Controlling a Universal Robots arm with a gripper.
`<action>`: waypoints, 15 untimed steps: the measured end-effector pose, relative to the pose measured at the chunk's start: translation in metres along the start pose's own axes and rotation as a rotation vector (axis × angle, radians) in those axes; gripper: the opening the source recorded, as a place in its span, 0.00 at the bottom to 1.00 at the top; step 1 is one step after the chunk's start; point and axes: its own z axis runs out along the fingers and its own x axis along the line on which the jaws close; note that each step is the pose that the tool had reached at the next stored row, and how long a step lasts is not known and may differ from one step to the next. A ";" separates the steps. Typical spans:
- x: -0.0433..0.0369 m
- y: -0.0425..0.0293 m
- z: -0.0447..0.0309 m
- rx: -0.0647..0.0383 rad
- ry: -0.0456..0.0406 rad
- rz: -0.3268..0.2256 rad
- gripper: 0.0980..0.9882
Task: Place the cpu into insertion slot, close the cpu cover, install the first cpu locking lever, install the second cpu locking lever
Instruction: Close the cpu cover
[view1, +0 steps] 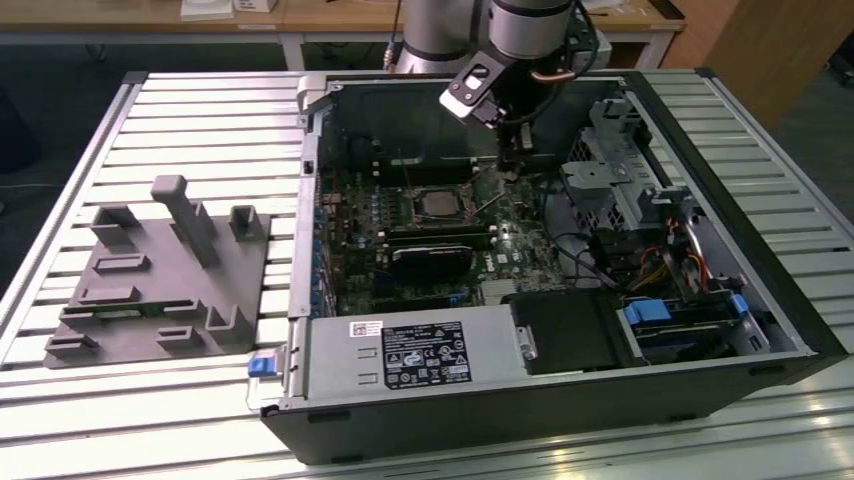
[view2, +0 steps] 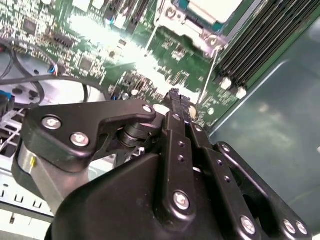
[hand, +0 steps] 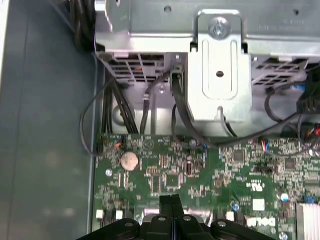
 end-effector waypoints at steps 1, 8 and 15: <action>0.0000 0.0020 0.0002 0.000 -0.0001 0.000 0.01; 0.0002 0.0135 0.0017 0.001 -0.0037 0.000 0.01; 0.0000 0.0149 0.0078 0.001 -0.0038 0.000 0.01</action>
